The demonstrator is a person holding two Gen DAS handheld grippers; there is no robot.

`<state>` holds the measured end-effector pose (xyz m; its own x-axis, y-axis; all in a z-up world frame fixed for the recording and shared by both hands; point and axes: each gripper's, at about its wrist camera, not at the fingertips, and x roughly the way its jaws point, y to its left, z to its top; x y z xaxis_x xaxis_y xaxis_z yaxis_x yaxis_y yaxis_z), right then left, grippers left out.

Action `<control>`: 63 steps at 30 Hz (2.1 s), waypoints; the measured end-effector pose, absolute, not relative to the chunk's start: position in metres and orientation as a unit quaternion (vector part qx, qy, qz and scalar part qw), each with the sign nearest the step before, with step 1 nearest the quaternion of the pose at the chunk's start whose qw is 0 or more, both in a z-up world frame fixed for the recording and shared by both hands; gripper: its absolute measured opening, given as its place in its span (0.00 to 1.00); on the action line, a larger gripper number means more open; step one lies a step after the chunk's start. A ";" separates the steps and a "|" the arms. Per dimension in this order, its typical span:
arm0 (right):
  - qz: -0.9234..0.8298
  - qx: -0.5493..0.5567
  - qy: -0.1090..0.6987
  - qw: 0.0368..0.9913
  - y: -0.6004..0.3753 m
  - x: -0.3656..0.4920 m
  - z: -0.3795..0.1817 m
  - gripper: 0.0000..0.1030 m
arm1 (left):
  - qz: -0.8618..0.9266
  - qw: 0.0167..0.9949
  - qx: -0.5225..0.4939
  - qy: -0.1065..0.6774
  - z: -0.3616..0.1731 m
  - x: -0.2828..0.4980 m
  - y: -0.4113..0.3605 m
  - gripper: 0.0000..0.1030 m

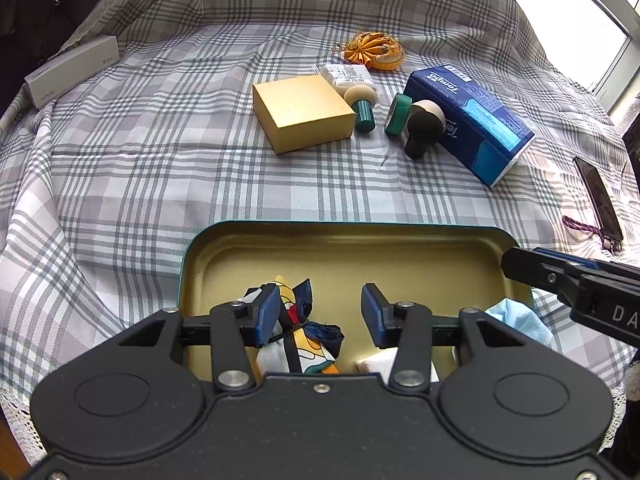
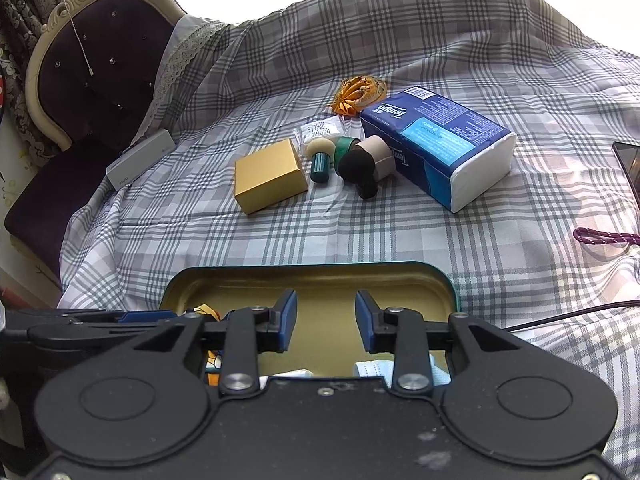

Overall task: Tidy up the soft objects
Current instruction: 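Move both tools away from the tray toward the remaining items, then grasp the black round sponge with the right tool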

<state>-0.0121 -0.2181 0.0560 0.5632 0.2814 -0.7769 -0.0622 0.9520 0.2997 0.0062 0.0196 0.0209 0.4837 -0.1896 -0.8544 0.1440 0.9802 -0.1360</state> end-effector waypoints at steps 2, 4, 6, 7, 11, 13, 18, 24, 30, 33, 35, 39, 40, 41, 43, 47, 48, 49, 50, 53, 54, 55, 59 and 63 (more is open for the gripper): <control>0.096 0.121 0.454 0.877 -0.220 -0.008 0.057 0.36 | -0.096 0.865 -0.021 0.493 0.024 0.011 0.020 0.44; 0.093 0.121 0.451 0.880 -0.221 -0.004 0.057 0.36 | -0.096 0.866 -0.021 0.490 0.026 0.016 0.021 0.44; 0.090 0.119 0.447 0.882 -0.222 0.001 0.058 0.37 | -0.096 0.868 -0.020 0.486 0.028 0.022 0.021 0.44; 0.087 0.118 0.444 0.884 -0.222 0.003 0.059 0.37 | -0.096 0.869 -0.019 0.484 0.029 0.025 0.021 0.44; 0.081 0.116 0.437 0.888 -0.226 0.019 0.060 0.38 | -0.095 0.875 -0.015 0.475 0.034 0.041 0.022 0.44; 0.079 0.114 0.433 0.891 -0.227 0.027 0.061 0.39 | -0.094 0.876 -0.016 0.473 0.037 0.050 0.023 0.44; 0.072 0.112 0.427 0.895 -0.228 0.049 0.059 0.40 | -0.090 0.879 -0.020 0.467 0.038 0.077 0.025 0.44; 0.059 0.112 0.428 0.895 -0.225 0.076 0.050 0.40 | -0.087 0.881 -0.022 0.465 0.034 0.108 0.024 0.44; 0.048 0.111 0.430 0.895 -0.220 0.101 0.041 0.40 | -0.084 0.886 -0.022 0.455 0.032 0.140 0.021 0.44; 0.043 0.111 0.433 0.893 -0.218 0.113 0.036 0.40 | -0.083 0.889 -0.023 0.450 0.030 0.158 0.020 0.44; 0.039 0.112 0.436 0.892 -0.216 0.119 0.032 0.40 | -0.086 0.890 -0.023 0.448 0.028 0.169 0.019 0.44; 0.037 0.107 0.442 0.890 -0.209 0.130 0.028 0.40 | -0.093 0.892 -0.027 0.441 0.025 0.192 0.017 0.44; 0.037 0.105 0.443 0.890 -0.207 0.131 0.027 0.40 | -0.094 0.893 -0.031 0.439 0.025 0.195 0.018 0.44; 0.036 0.104 0.443 0.890 -0.205 0.133 0.026 0.40 | -0.094 0.894 -0.036 0.437 0.023 0.200 0.021 0.44; 0.032 0.101 0.442 0.891 -0.202 0.136 0.026 0.43 | -0.098 0.894 -0.048 0.435 0.019 0.207 0.027 0.44; 0.017 0.100 0.433 0.896 -0.200 0.138 0.023 0.50 | -0.095 0.892 -0.057 0.438 0.008 0.217 0.037 0.45; 0.014 0.100 0.433 0.896 -0.199 0.139 0.022 0.50 | -0.089 0.894 -0.055 0.437 0.006 0.219 0.040 0.45; 0.011 0.102 0.433 0.895 -0.199 0.139 0.021 0.51 | -0.082 0.895 -0.051 0.435 0.003 0.220 0.041 0.45; 0.010 0.104 0.435 0.894 -0.198 0.139 0.019 0.52 | -0.076 0.897 -0.047 0.432 0.001 0.221 0.043 0.45; 0.005 0.112 0.441 0.891 -0.195 0.141 0.015 0.53 | -0.059 0.901 -0.035 0.428 -0.002 0.221 0.047 0.45; 0.004 0.113 0.442 0.890 -0.193 0.142 0.013 0.53 | -0.057 0.901 -0.037 0.429 -0.003 0.221 0.049 0.45; 0.003 0.112 0.444 0.889 -0.190 0.144 0.012 0.53 | -0.056 0.900 -0.040 0.431 -0.003 0.222 0.051 0.45; -0.010 0.094 0.444 0.891 -0.181 0.148 0.008 0.53 | -0.058 0.895 -0.064 0.438 -0.003 0.223 0.060 0.45; -0.017 0.085 0.452 0.888 -0.175 0.154 0.004 0.53 | -0.057 0.894 -0.079 0.437 -0.001 0.222 0.065 0.45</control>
